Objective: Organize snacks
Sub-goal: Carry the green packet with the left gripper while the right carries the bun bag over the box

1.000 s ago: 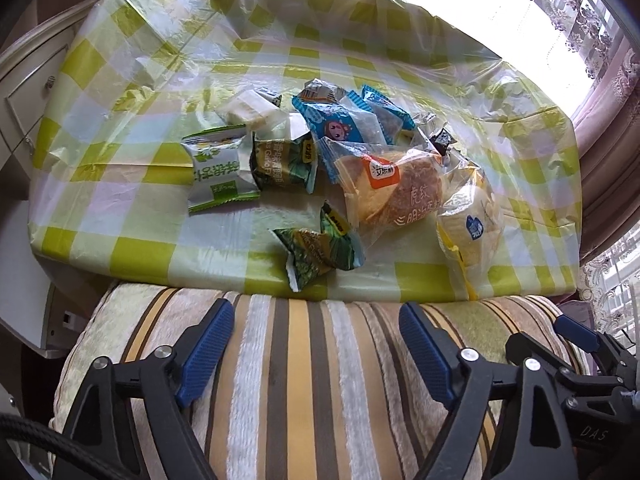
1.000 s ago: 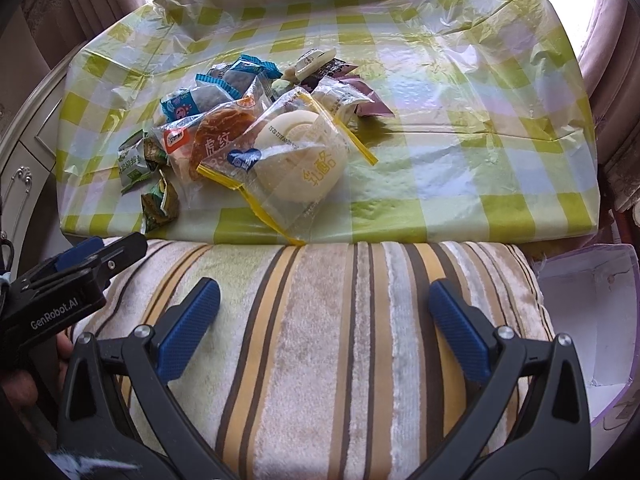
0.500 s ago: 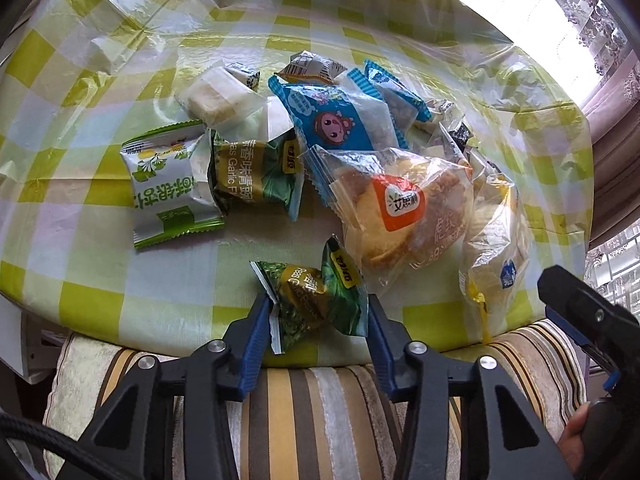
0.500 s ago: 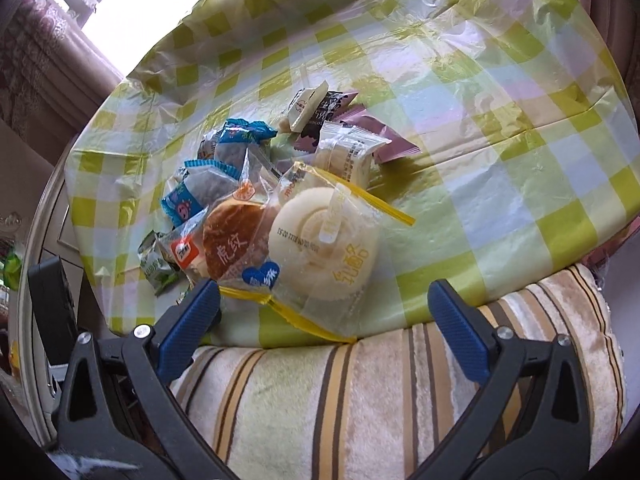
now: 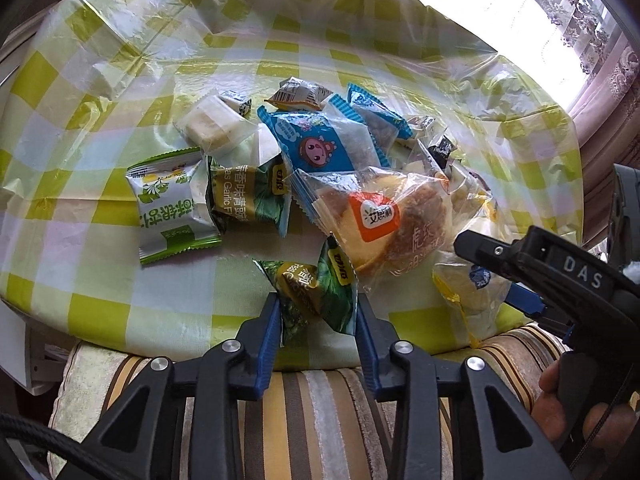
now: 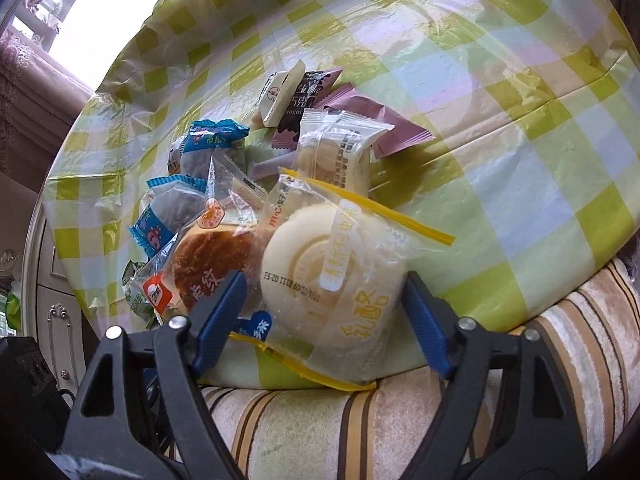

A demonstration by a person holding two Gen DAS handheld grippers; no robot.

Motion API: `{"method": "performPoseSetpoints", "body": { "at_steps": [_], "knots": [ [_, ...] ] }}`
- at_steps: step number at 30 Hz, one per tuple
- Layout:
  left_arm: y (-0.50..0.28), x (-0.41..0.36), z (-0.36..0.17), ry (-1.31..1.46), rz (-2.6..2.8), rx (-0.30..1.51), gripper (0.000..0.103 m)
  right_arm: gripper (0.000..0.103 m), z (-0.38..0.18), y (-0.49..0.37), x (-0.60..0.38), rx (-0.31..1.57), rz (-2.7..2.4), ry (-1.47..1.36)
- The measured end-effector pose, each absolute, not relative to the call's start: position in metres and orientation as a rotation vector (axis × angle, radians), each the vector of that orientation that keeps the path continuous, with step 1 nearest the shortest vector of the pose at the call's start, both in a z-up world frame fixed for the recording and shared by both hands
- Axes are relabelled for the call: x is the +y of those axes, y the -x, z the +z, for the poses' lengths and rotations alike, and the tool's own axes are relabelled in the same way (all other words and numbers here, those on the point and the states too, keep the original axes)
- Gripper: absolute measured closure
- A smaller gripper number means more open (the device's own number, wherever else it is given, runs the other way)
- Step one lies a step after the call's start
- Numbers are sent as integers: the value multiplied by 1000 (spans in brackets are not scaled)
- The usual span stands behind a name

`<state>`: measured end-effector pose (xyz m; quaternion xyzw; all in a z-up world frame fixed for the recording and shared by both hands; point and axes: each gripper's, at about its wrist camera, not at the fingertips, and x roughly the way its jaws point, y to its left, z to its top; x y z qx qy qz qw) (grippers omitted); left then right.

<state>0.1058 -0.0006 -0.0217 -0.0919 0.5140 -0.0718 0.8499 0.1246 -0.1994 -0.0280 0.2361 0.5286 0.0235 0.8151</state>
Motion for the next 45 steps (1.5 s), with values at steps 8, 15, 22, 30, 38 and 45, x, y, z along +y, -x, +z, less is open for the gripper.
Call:
{"method": "performPoseSetpoints", "body": {
  "at_steps": [8, 15, 22, 30, 38, 45],
  "knots": [
    [-93, -2, -5, 180, -126, 1017, 67, 37, -25, -112, -212, 1110, 80, -560],
    [-83, -12, 17, 160, -133, 943, 67, 39, -7, -94, -238, 1049, 107, -629],
    [-81, -41, 31, 120, -194, 916, 67, 39, 10, -78, -279, 982, 102, -704],
    [-78, -105, 49, 83, -361, 902, 67, 39, 33, -42, -351, 905, -1, -732],
    [-62, -201, 50, 32, -638, 962, 67, 39, 32, 9, -434, 903, -230, -685],
    [-41, -271, 39, -38, -822, 1042, 67, 39, 16, 42, -486, 948, -378, -673]
  ]
}}
